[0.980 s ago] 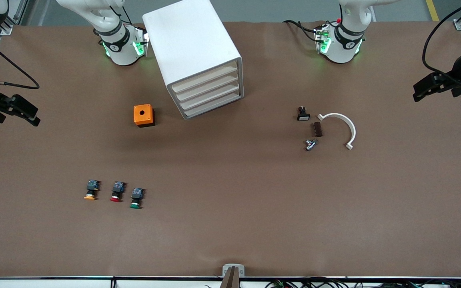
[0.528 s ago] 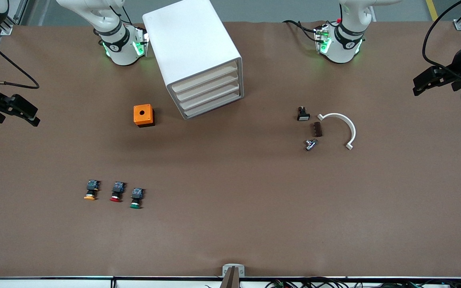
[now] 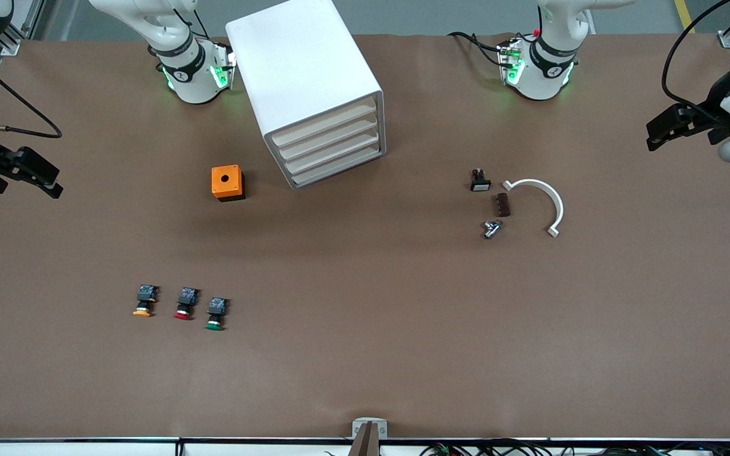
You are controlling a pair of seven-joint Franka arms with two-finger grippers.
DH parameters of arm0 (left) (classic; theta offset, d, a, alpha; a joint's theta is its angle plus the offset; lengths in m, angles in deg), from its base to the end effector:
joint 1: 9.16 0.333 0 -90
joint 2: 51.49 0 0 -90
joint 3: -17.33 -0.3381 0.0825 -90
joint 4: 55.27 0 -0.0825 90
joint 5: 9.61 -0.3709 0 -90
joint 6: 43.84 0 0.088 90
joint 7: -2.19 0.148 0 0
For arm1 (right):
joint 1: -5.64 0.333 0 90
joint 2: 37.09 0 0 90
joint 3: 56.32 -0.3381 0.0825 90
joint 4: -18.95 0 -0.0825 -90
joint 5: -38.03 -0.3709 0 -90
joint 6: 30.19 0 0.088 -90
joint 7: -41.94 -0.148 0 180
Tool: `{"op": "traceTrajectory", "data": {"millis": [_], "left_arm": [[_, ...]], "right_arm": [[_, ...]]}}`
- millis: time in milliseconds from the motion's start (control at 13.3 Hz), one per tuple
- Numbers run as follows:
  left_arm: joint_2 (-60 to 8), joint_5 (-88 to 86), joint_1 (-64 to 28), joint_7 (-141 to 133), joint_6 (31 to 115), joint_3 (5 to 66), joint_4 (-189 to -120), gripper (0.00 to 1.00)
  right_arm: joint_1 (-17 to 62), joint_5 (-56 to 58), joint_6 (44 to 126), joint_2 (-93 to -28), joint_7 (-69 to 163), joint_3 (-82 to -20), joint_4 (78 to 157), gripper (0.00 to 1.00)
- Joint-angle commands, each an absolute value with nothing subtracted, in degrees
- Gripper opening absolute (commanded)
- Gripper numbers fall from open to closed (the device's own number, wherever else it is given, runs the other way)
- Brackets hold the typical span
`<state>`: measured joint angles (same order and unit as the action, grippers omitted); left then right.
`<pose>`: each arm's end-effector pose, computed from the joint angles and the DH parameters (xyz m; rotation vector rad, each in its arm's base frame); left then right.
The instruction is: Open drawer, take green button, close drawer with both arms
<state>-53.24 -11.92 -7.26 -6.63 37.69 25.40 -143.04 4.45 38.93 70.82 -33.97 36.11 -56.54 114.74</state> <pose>0.5102 -0.0499 0.6271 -3.0843 -0.0784 0.1114 0.5467 -0.0112 0.6066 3.1183 -0.1823 0.2286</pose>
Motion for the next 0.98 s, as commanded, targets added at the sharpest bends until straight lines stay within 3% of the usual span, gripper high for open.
{"op": "traceTrajectory", "data": {"millis": [0, 905], "left_arm": [[-54.3, -10.2, -7.1, -6.5, 37.5, 25.4, -144.3, 1.0], [-62.8, -9.2, -7.1, -7.0, 41.5, 25.4, -154.1, 1.0]], "right_arm": [[3.4, 37.9, 70.3, -32.4, 36.7, -55.7, 115.4, 1.0], [3.6, 37.5, 70.8, -33.0, 36.1, -56.0, 115.4, 1.0]]}}
